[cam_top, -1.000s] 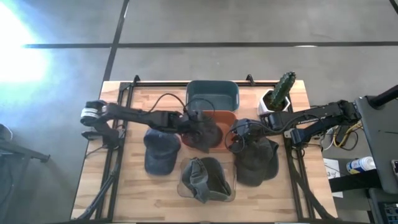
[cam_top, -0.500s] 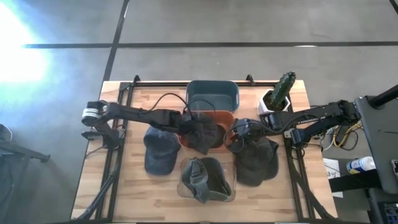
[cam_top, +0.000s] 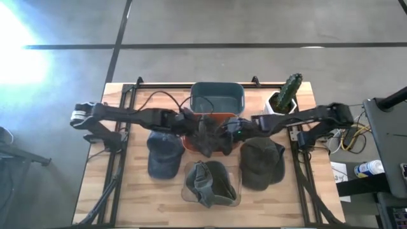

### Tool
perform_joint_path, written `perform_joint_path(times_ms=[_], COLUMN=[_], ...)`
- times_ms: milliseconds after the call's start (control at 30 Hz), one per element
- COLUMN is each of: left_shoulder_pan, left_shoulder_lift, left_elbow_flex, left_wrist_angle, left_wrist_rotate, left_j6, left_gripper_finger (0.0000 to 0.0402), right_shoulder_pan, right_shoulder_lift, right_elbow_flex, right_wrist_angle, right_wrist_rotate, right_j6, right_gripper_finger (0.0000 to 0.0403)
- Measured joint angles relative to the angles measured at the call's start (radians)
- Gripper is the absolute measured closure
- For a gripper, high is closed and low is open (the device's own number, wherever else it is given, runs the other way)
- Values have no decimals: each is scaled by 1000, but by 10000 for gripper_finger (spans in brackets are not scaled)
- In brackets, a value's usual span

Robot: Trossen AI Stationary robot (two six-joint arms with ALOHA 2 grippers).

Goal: Pick & Place hat
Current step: Put the left black cap into the orange bin

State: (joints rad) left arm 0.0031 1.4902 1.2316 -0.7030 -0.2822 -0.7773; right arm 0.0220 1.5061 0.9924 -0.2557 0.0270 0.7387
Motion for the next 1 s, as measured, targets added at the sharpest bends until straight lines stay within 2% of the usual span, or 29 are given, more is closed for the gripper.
perform_joint_path(times_ms=[233,467,700,1000], left_shoulder_pan=[-70,-131,-129,-115], left_shoulder_lift=[-114,-148,-111,0], left_elbow_flex=[0,0,-8,-8], left_wrist_angle=[0,56,160,391], left_wrist_rotate=[3,-1,-24,-30], left_j6=[-45,-61,2,126], left_gripper_finger=[280,280,280,280], right_shoulder_pan=[-41,-87,-86,-74], right_shoulder_lift=[132,191,85,-84], right_elbow_flex=[0,1,39,37], right_wrist_angle=[31,52,-10,-229], right_wrist_rotate=[-2,-18,-28,22], right_j6=[-4,-15,-44,-18], right_gripper_finger=[177,177,177,177])
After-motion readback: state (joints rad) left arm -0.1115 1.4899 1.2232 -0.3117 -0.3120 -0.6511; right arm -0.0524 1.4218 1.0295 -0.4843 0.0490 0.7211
